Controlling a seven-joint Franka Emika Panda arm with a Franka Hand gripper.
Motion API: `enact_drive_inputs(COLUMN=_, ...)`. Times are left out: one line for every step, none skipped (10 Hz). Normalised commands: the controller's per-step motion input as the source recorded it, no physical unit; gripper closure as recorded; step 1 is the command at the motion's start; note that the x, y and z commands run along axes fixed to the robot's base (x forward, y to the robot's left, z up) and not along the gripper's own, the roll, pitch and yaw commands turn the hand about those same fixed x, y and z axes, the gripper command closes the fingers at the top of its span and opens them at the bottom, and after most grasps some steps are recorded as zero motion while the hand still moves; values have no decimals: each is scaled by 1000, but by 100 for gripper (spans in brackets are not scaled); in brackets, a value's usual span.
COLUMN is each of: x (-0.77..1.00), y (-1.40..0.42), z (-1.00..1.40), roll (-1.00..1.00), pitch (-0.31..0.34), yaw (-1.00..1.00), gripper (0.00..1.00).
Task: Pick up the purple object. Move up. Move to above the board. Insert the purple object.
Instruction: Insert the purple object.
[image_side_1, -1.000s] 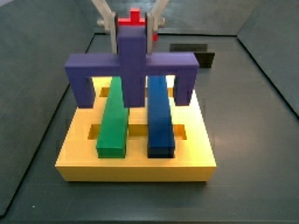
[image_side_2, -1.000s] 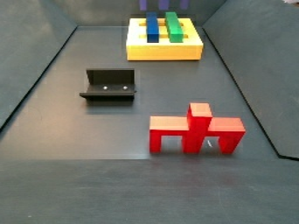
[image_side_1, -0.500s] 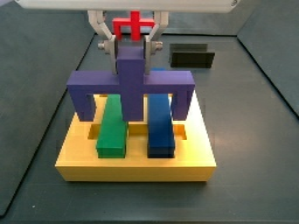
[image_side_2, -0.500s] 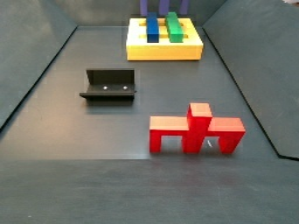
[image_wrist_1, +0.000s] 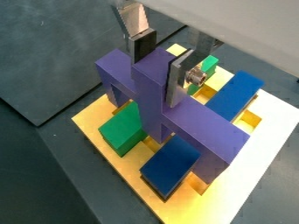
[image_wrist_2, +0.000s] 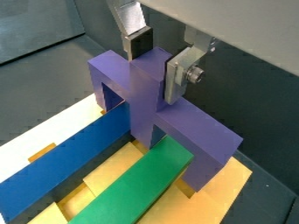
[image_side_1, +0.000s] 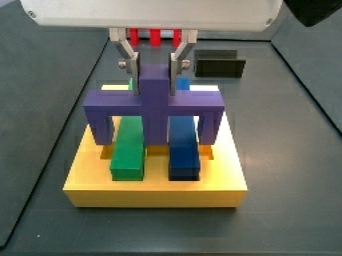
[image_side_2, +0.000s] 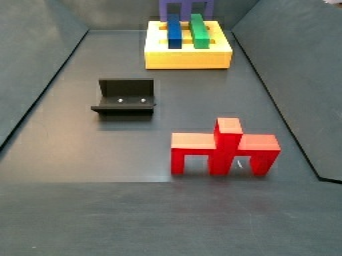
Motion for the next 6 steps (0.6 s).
enact_drive_inputs(x=0, y=-17, z=-100, roll=87, pitch=0, yaw=0, gripper=100)
enact_drive_inputs(x=0, y=-34, z=-103, roll=69, pitch=-1, yaw=0, gripper=100)
enact_drive_inputs(x=11, y=-69, z=-163, roll=60, pitch=-4, yaw=0, gripper=100)
enact_drive_inputs(x=160, y=-91, z=-194, roll=54, pitch=0, yaw=0, gripper=100)
enact_drive_inputs(x=177, y=-94, z=-209, roll=43, pitch=0, yaw=0, gripper=100)
enact_drive_inputs(x=203, y=-94, z=-206, roll=23, pitch=0, yaw=0, gripper=100)
